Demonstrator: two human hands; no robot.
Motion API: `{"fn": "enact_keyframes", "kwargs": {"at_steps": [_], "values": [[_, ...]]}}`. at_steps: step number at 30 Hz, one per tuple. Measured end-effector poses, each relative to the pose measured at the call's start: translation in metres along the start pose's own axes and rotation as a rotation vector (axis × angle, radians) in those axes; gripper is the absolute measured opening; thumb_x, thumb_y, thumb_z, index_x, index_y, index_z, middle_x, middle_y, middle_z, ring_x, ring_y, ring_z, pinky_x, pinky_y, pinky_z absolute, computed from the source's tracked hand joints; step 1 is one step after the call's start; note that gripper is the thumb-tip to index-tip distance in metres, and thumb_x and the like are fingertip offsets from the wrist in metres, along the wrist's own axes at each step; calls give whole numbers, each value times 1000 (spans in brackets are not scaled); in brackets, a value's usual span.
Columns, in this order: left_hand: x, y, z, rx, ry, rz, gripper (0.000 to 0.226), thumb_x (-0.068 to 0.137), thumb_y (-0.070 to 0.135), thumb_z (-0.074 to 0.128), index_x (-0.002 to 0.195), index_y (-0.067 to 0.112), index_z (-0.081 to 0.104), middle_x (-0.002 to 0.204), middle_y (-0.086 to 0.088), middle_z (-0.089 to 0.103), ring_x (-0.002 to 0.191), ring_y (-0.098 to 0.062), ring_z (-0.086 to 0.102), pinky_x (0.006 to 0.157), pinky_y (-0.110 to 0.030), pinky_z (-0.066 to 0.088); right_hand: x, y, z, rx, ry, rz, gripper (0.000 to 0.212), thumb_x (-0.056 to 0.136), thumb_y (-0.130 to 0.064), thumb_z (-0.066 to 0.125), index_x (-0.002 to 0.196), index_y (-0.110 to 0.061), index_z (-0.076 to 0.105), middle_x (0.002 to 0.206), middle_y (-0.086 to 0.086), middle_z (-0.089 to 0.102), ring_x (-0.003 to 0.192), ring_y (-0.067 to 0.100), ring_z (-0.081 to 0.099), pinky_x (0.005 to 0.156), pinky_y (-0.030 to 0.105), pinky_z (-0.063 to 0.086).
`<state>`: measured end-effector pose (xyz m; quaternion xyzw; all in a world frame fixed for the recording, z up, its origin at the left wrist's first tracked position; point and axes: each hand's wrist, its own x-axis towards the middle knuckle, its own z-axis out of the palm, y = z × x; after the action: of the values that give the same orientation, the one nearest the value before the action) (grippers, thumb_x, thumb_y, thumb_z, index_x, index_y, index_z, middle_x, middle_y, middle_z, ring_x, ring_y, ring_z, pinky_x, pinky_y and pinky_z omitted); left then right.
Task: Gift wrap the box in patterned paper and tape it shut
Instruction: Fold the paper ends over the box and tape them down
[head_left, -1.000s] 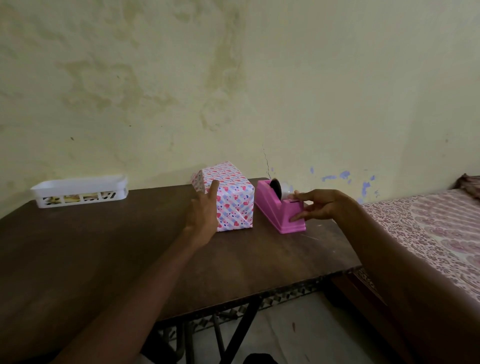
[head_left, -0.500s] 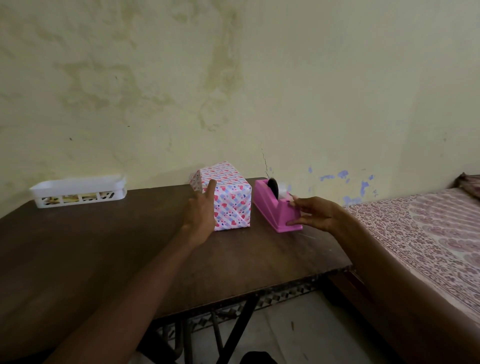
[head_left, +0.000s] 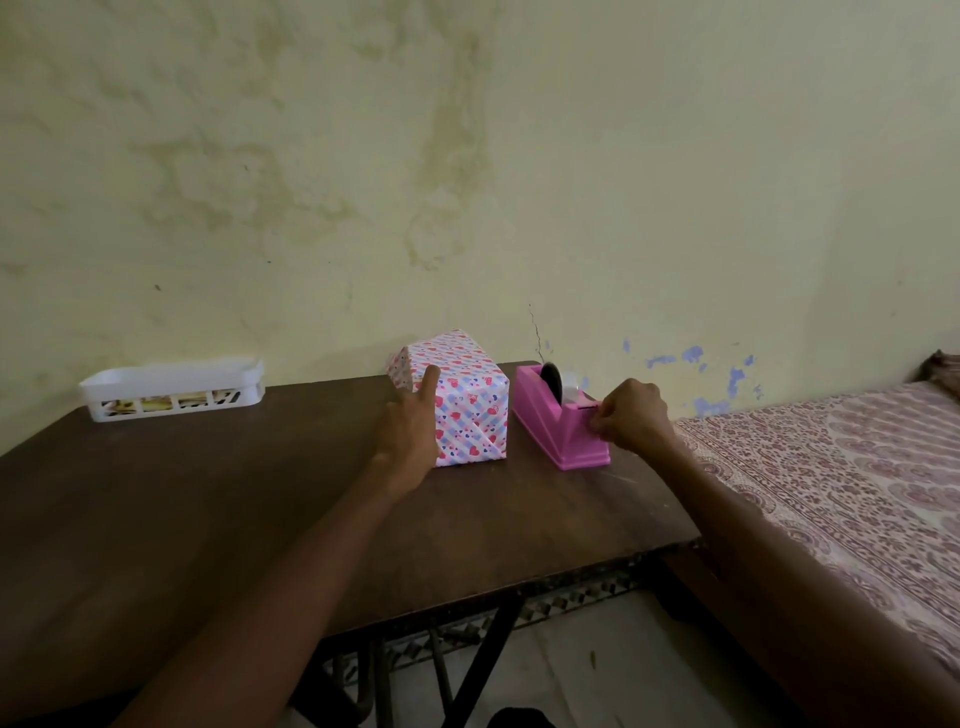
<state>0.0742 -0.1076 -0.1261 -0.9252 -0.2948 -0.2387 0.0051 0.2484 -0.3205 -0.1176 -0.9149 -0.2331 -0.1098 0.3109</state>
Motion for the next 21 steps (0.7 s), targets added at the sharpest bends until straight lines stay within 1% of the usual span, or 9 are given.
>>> {"fn": "enact_keyframes", "kwargs": {"at_steps": [2, 4, 6, 8, 10, 12, 14, 18, 21], "values": [[0, 0, 1, 8, 3, 2, 101, 83, 30, 73, 152, 24, 0, 148, -16, 34, 130, -29, 45, 98, -34, 46, -9, 0, -1, -74, 69, -8, 12, 84, -14, 71, 81, -3, 76, 71, 10, 70, 64, 22, 66, 69, 39, 60], [2, -1, 2, 6, 3, 3, 101, 83, 32, 73, 152, 24, 0, 149, -16, 33, 130, -29, 45, 99, -34, 45, -20, -4, -5, -67, 106, -16, 11, 86, -10, 68, 81, -5, 76, 73, 10, 71, 63, 21, 66, 68, 38, 60], [2, -1, 2, 0, 1, 9, 100, 84, 32, 73, 152, 24, 0, 149, -16, 33, 131, -30, 44, 99, -34, 45, -36, -15, -9, 70, 39, -36, 13, 87, -9, 69, 77, -13, 75, 73, 7, 72, 62, 17, 68, 69, 35, 61], [2, -1, 1, -5, 9, 19, 100, 84, 31, 73, 152, 23, 1, 149, -16, 34, 131, -30, 45, 99, -34, 45, -52, -31, -9, 260, -82, -61, 15, 87, -10, 71, 74, -18, 72, 75, 5, 72, 68, 17, 70, 71, 33, 61], [1, -2, 1, -18, 6, 19, 100, 84, 31, 73, 152, 24, 1, 149, -16, 34, 130, -30, 45, 100, -34, 45, -63, -46, -1, 418, -163, -103, 11, 86, -9, 72, 78, -14, 73, 72, 3, 71, 64, 13, 68, 66, 27, 59], [1, -3, 1, -30, 2, 20, 100, 84, 30, 73, 152, 24, 2, 149, -16, 34, 131, -29, 44, 100, -34, 45, -69, -59, 15, 480, -182, -172, 6, 87, -9, 70, 84, -8, 75, 71, -3, 69, 56, 5, 63, 57, 21, 56], [2, -4, 2, -36, 7, 27, 101, 82, 31, 74, 152, 24, 2, 148, -16, 35, 130, -30, 45, 99, -34, 46, -70, -69, 34, 499, -180, -240, 11, 89, -14, 70, 92, -6, 76, 74, -8, 69, 51, 2, 61, 54, 20, 55], [2, -6, 4, -39, 23, 41, 102, 82, 32, 75, 152, 24, 3, 147, -17, 36, 129, -30, 46, 98, -35, 46, -66, -82, 62, 558, -103, -335, 14, 91, -18, 68, 99, -10, 76, 87, -2, 73, 47, 3, 61, 49, 16, 51], [3, -7, 7, -42, 37, 48, 101, 81, 33, 76, 152, 24, 4, 145, -17, 38, 128, -31, 46, 98, -35, 46, -61, -83, 77, 584, -48, -358, 16, 91, -17, 69, 104, -12, 76, 93, 0, 75, 52, 5, 64, 51, 14, 50]]}}
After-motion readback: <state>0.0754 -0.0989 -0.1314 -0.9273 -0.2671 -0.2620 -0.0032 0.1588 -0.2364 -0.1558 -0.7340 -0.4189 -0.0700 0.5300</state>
